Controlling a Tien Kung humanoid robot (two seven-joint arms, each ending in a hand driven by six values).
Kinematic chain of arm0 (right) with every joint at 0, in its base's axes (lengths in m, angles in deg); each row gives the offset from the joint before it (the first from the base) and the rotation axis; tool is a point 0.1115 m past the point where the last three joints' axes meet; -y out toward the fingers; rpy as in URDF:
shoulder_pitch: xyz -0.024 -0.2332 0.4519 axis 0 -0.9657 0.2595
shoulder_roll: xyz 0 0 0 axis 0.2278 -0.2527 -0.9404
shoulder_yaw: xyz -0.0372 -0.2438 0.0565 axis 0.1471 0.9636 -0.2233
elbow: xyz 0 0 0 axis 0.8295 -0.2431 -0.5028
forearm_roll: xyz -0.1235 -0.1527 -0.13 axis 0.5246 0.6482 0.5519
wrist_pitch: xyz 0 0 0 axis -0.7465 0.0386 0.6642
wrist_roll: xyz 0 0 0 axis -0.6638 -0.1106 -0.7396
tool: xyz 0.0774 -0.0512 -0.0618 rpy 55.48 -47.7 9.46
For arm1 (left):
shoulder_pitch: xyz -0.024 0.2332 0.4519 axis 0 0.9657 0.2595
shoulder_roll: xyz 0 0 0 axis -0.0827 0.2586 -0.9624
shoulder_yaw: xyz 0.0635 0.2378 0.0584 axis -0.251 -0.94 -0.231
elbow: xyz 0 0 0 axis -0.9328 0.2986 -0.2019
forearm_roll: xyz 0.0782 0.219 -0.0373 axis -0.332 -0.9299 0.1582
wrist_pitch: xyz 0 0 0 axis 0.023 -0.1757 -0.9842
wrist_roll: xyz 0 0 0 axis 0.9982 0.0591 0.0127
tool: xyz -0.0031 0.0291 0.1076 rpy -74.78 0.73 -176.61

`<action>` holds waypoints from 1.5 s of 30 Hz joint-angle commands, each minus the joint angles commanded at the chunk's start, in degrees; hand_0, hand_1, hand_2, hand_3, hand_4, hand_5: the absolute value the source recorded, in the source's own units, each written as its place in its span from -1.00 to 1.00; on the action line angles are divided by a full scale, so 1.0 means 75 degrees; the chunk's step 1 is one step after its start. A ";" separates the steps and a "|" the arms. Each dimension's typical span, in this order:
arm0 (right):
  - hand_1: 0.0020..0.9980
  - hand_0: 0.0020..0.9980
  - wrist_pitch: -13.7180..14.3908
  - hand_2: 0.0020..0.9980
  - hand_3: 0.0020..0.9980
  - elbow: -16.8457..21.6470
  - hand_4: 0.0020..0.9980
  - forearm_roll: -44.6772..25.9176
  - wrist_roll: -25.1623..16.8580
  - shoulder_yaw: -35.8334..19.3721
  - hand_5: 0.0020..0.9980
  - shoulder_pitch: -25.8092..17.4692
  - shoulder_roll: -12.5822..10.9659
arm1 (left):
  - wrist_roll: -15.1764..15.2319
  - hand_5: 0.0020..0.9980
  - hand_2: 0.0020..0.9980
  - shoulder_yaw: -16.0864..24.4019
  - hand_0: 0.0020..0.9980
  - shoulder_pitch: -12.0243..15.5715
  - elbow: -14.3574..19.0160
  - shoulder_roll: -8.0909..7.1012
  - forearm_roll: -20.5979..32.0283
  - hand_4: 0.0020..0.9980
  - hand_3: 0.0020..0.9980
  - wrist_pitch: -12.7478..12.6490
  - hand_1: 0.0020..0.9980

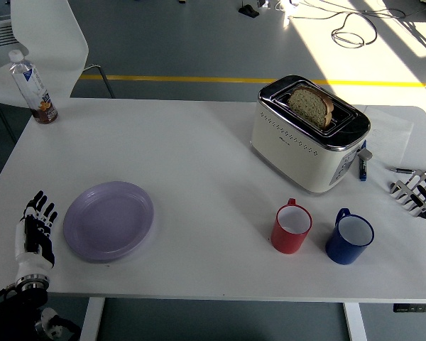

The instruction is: Push plate across desktop,pick up the break from the machine,place the break in the plate

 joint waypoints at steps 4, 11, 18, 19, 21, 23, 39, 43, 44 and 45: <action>0.37 0.48 0.0001 0.40 0.38 -0.0001 0.01 0.0000 -0.0002 0.0008 -0.09 -0.0014 -0.0004 | -0.0010 0.77 0.81 -0.0023 0.74 -0.0005 -0.0008 0.0000 0.0030 -0.14 0.68 0.0038 0.73; 0.37 0.48 0.0002 0.40 0.38 -0.0005 0.01 -0.0002 -0.0003 0.0029 -0.09 -0.0051 -0.0010 | -0.0021 0.77 0.81 -0.0191 0.74 0.0009 0.0007 0.0000 0.0213 -0.13 0.68 0.0139 0.72; 0.37 0.48 0.0005 0.41 0.38 -0.0004 0.01 -0.0002 -0.0004 0.0023 -0.09 -0.0061 -0.0005 | 0.0018 0.78 0.80 -0.0442 0.73 0.0004 0.0089 0.0000 0.0336 -0.13 0.66 0.0235 0.72; 0.37 0.48 0.0005 0.41 0.38 -0.0005 0.01 -0.0002 -0.0005 0.0020 -0.09 -0.0060 -0.0003 | 0.0020 0.78 0.80 -0.0457 0.73 -0.0003 0.0087 0.0000 0.0347 -0.13 0.66 0.0244 0.72; 0.37 0.48 0.0006 0.41 0.38 -0.0005 0.01 -0.0002 -0.0003 0.0016 -0.09 -0.0055 -0.0002 | 0.0010 0.78 0.80 -0.0494 0.73 -0.0025 0.0083 0.0000 0.0360 -0.13 0.66 0.0285 0.72; 0.37 0.48 0.0008 0.41 0.38 -0.0005 0.01 -0.0003 -0.0006 0.0004 -0.09 -0.0037 0.0001 | 0.0007 0.78 0.80 -0.0508 0.73 -0.0050 0.0076 0.0000 0.0391 -0.13 0.66 0.0316 0.72; 0.37 0.48 0.0010 0.41 0.39 0.0001 0.01 -0.0001 -0.0010 -0.0025 -0.08 0.0026 0.0012 | -0.0196 0.80 0.80 -0.0616 0.73 -0.0140 0.0005 0.0000 0.0459 -0.12 0.66 0.0614 0.72; 0.37 0.48 0.0009 0.41 0.39 -0.0002 0.01 -0.0001 -0.0010 -0.0025 -0.08 0.0034 0.0019 | -0.0350 0.84 0.79 -0.0638 0.72 -0.0149 0.0009 0.0000 0.0425 -0.11 0.66 0.0873 0.71; 0.37 0.48 0.0010 0.41 0.39 -0.0003 0.01 -0.0001 -0.0011 -0.0027 -0.08 0.0038 0.0021 | -0.0369 0.84 0.79 -0.0646 0.72 -0.0154 0.0012 0.0000 0.0423 -0.11 0.66 0.0915 0.71; 0.37 0.48 0.0011 0.41 0.39 -0.0004 0.01 -0.0002 -0.0011 -0.0028 -0.08 0.0040 0.0021 | -0.0376 0.84 0.79 -0.0649 0.72 -0.0156 0.0013 0.0000 0.0422 -0.11 0.66 0.0928 0.71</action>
